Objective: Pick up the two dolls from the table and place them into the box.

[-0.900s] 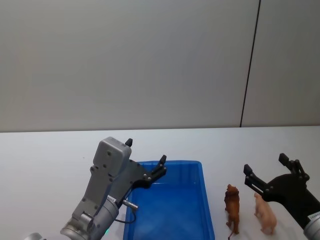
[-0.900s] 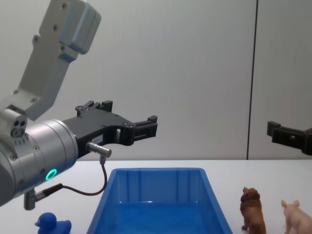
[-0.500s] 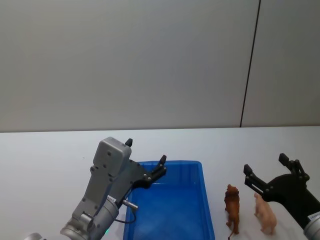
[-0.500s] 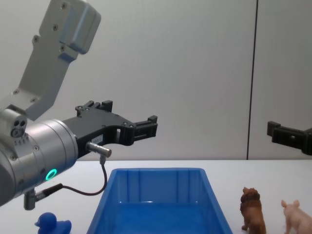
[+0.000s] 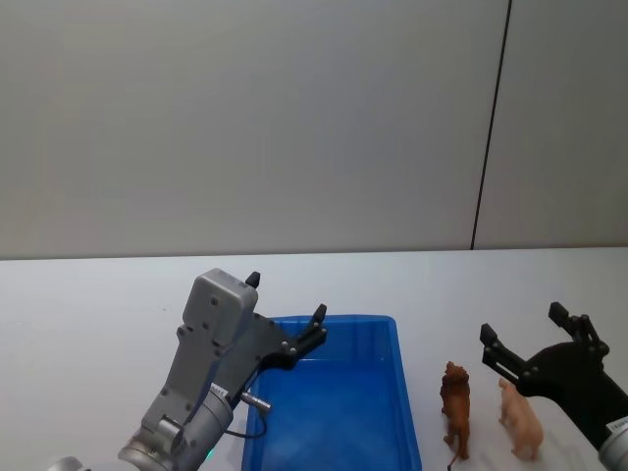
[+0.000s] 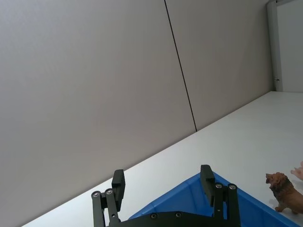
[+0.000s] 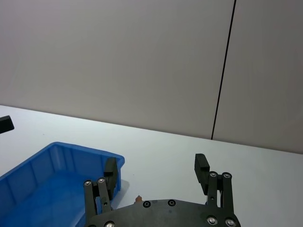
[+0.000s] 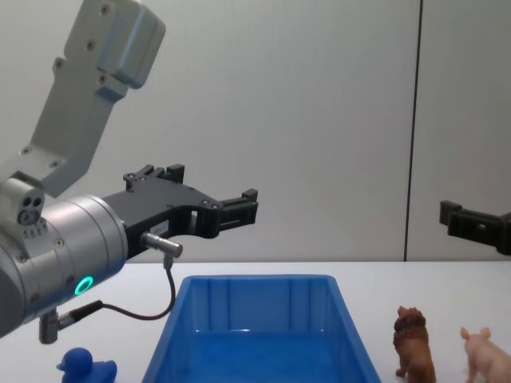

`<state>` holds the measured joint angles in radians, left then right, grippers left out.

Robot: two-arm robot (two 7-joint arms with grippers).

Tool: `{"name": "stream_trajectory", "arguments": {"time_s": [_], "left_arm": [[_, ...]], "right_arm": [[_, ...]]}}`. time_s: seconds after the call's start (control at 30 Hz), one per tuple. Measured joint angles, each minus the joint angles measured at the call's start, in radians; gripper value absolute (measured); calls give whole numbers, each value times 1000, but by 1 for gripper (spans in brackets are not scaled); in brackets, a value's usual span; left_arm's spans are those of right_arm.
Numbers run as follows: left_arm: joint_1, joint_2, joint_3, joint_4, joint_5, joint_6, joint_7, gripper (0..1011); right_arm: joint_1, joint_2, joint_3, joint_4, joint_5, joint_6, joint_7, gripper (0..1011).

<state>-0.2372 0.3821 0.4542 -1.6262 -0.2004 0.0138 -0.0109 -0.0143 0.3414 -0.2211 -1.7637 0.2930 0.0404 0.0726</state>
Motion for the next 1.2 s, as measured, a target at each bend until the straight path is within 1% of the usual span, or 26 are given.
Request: {"name": "stream_trajectory", "arguments": {"time_s": [0.33,0.6,0.87,1.2], "left_arm": [[0,0,0,0,0,0,0,1001],[0,0,0,0,0,0,0,1001],[0,0,0,0,0,0,0,1001],[0,0,0,0,0,0,0,1001]], "right_arm": [[-11,32,24,8,35,44,28,1001],[-28,59,37,18,42,94,47,1001],[-37,75,40,40,21,142,71,1001],[-25,68,28,86,-12,179,100,1001]]}}
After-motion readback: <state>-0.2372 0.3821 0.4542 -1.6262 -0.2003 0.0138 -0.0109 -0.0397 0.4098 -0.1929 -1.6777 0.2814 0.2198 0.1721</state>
